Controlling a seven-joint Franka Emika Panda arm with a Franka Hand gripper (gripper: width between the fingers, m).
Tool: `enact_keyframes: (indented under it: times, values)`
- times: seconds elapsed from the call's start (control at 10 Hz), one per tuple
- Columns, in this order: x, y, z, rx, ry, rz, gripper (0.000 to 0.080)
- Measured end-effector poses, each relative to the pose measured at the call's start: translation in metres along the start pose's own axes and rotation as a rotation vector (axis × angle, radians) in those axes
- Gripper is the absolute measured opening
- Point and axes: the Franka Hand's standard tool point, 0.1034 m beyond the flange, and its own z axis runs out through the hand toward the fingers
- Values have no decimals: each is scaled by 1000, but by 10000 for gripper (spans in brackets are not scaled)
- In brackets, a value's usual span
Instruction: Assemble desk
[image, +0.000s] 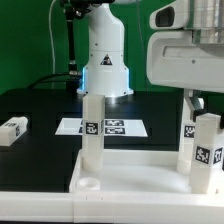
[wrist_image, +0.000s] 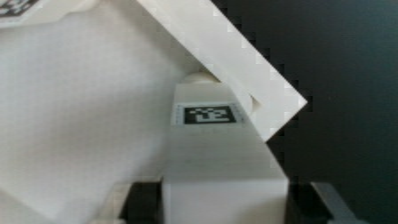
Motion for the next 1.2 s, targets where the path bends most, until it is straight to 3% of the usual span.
enact_keyframes:
  times: [0.7,1.0,1.1,1.2]
  values:
    - [3,1,0,7,-8,508,288]
    - [3,1,0,4,-8,480,293]
    - [1,2,0,-6,-12,453,511]
    - [-1,1,0,-14,-16,408,511]
